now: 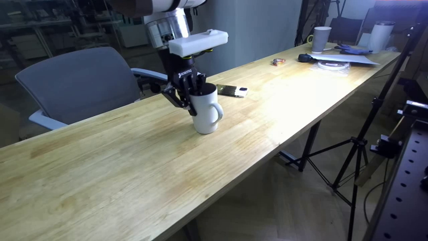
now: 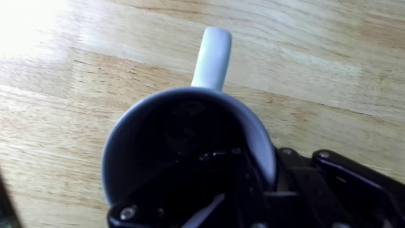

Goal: Move the mug to the center of the table

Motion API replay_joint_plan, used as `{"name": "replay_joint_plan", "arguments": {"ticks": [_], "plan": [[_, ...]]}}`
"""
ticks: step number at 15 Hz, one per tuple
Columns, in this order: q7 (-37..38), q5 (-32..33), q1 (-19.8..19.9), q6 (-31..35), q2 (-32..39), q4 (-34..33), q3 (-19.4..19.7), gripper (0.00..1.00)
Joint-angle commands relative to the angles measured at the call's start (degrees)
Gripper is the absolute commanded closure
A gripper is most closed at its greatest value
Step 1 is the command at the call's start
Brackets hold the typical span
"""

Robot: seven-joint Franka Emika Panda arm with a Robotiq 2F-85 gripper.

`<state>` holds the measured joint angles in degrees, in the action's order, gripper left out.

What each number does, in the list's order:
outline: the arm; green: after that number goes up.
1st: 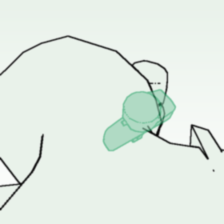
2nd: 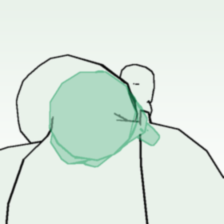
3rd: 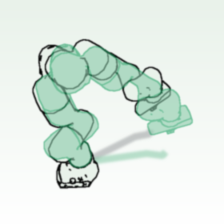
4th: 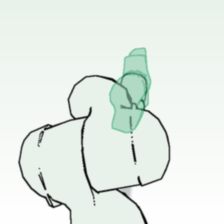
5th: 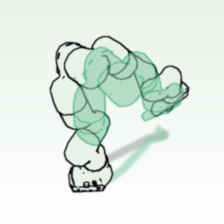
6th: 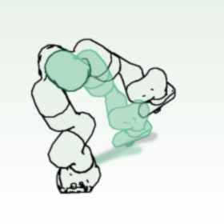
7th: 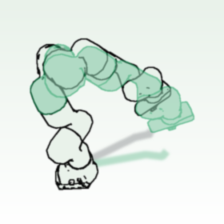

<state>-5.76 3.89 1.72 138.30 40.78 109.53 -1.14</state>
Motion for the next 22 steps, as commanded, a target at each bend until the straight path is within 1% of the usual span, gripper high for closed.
{"name": "replay_joint_plan", "arguments": {"ticks": [1, 4, 15, 19, 22], "plan": [[-0.62, -1.43, 1.83, -1.43, -0.17, -0.68, 0.84, 0.97], [-0.37, -1.53, 2.51, -2.02, 0.25, -1.97, 1.29, 0.97], [0.31, -2.41, 2.82, -5.51, 1.48, -6.42, 1.85, 0.97], [2.65, -0.5, 1.27, -3.64, 1.48, -6.2, 3.83, 0.97], [5.54, 2.64, -1.04, -1.02, 2.22, -5.32, 6.5, 0.97]]}}
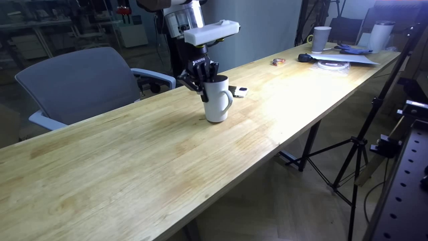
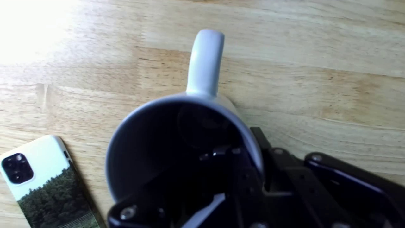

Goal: Move the mug to the center of the table

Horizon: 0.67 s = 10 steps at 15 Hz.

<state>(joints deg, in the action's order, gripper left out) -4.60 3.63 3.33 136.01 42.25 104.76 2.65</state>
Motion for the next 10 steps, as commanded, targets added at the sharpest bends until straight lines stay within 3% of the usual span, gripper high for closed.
{"name": "replay_joint_plan", "arguments": {"ticks": [1, 8, 9, 10], "plan": [[5.69, 4.12, -3.59, 2.09, 1.01, -0.36, 3.67, 0.97], [7.97, 5.71, -4.99, 1.42, 1.83, -0.52, 4.74, 0.97], [8.02, 5.67, -4.97, 1.45, 1.84, -0.53, 4.73, 0.63], [8.05, 5.61, -4.94, 1.52, 1.84, -0.53, 4.7, 0.62]]}}
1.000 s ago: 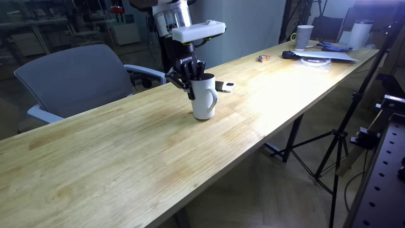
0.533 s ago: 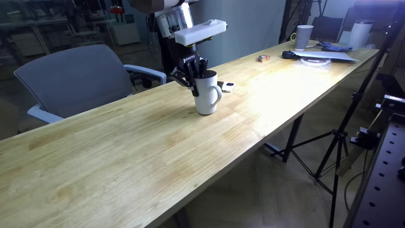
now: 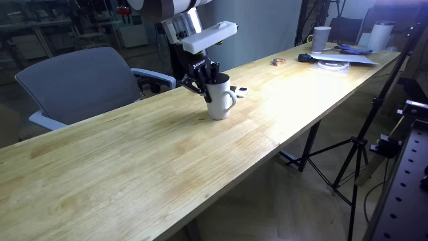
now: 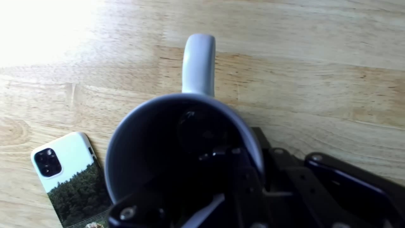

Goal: Move the mug to the center of the table

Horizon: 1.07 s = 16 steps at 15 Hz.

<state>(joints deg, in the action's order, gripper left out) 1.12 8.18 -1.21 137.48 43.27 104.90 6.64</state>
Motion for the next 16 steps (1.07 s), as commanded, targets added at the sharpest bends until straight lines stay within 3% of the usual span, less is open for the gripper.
{"name": "replay_joint_plan", "arguments": {"ticks": [1, 9, 10, 16], "plan": [[2.3, 1.01, -0.33, 0.04, 0.93, -0.68, 0.76, 0.57], [2.98, 0.98, -0.7, -1.4, 1.61, -1.67, 1.28, 0.04], [3.2, 1.03, -0.84, -1.62, 1.52, -1.84, 1.36, 0.0], [3.94, 1.12, -1.21, -3.32, 1.23, -3.73, 1.46, 0.0]]}}
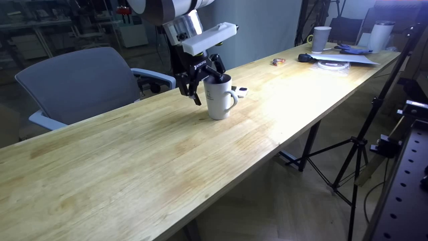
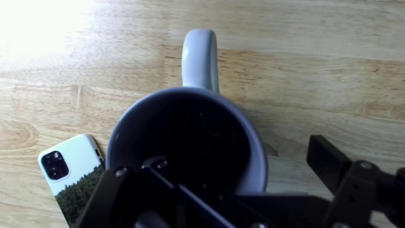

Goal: Move the mug to the center of the table

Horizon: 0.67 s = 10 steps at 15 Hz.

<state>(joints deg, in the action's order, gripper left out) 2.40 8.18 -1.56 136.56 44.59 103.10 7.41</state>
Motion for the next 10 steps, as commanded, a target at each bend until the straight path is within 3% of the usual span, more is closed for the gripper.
{"name": "replay_joint_plan", "arguments": {"ticks": [1, 10], "plan": [[2.78, 1.13, -0.87, -2.76, -0.07, -2.3, 0.72, 0.0], [5.79, 1.57, -1.5, -11.62, -2.64, -4.9, 1.69, 0.0]]}}
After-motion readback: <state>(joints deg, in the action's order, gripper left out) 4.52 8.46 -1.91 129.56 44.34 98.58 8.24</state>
